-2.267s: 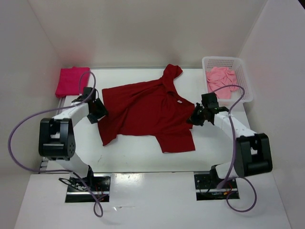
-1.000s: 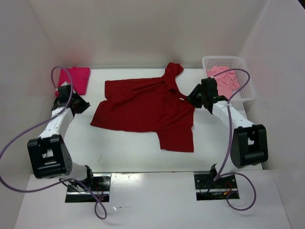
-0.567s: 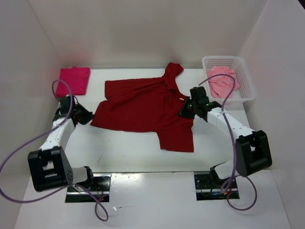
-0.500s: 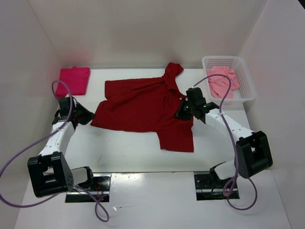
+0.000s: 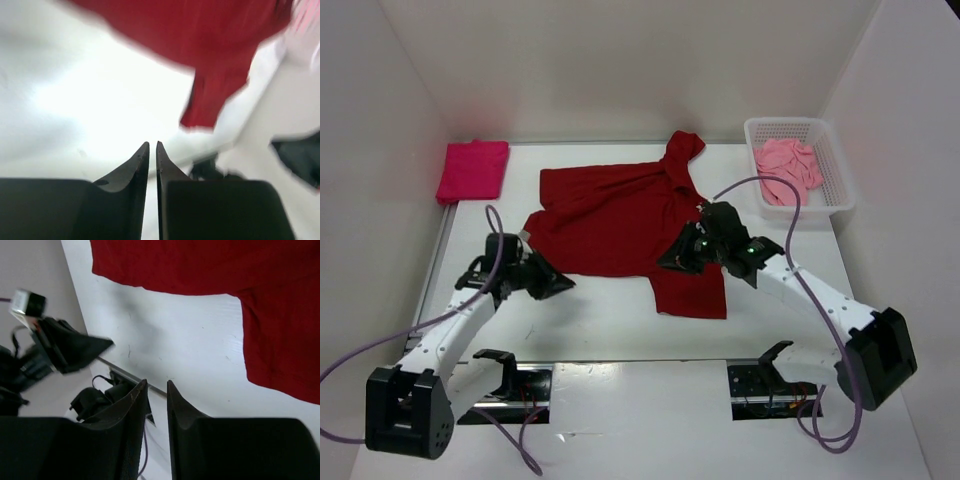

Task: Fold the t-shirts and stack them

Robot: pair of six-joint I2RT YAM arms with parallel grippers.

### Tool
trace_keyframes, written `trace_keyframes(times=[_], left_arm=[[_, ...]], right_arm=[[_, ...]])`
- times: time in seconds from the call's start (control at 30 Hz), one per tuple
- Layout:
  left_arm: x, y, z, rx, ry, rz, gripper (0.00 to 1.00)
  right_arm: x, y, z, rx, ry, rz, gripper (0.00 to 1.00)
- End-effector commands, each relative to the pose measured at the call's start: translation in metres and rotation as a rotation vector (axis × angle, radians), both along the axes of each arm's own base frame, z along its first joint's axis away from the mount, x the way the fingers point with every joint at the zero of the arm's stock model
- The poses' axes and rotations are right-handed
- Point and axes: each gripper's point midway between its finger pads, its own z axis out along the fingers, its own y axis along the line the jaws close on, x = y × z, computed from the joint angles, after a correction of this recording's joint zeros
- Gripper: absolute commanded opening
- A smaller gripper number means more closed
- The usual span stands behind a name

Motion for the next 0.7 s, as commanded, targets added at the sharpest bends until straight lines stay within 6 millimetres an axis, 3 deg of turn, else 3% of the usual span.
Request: trace_keyframes(times=[0.0,0.03,0.1,0.2,0.27,0.3,0.4,0.43,0.47,0.53,0.6,0.67], left_arm=[[-0.034,-0.039,-0.011,-0.171,0.169,-0.020,0.16],[-0.034,-0.039,-0.012,-0.166,0.162,-0.028,0.18],[-0.013,-0.037,0.013,-0.154,0.018,-0.050,0.28],[-0.004,-0.045,0.035,-0.191,-0.154,-0.123,0.39],[0.000,-0.038,0.039,-0.165,-0.202,-0.147,0.44],[0.009,-0.027,0.040,-0.141,-0.213,-0.124,0.41],[0.018,-0.027,0.044,-0.129,-0.242,-0.173,0.39],[0.023,-0.025,0.049,-0.134,-0.258,-0.166,0.26],[0.022,-0.022,0.045,-0.133,-0.247,-0.155,0.12],[0.038,0.002,0.035,-0.060,-0.250,-0.058,0.00],[0.051,0.028,0.038,0.012,-0.261,0.032,0.00],[0.063,0.058,0.039,0.077,-0.245,0.141,0.10]], right_arm=[[0.018,0.023,0.004,0.030,0.027,-0.012,0.28],[0.023,0.030,0.013,0.037,0.006,-0.008,0.28],[0.030,0.044,0.028,0.065,-0.070,-0.004,0.30],[0.034,0.060,0.056,0.143,-0.151,0.003,0.38],[0.034,0.068,0.052,0.174,-0.140,0.027,0.36],[0.035,0.071,0.054,0.179,-0.138,0.035,0.33],[0.040,0.073,0.050,0.139,-0.129,0.040,0.17],[0.044,0.069,0.046,0.116,-0.130,0.013,0.14],[0.046,0.067,0.055,0.111,-0.173,0.017,0.14],[0.051,0.062,0.055,0.073,-0.229,0.018,0.13],[0.051,0.054,0.056,0.019,-0.228,0.002,0.13],[0.058,0.039,0.049,-0.057,-0.232,-0.026,0.13]])
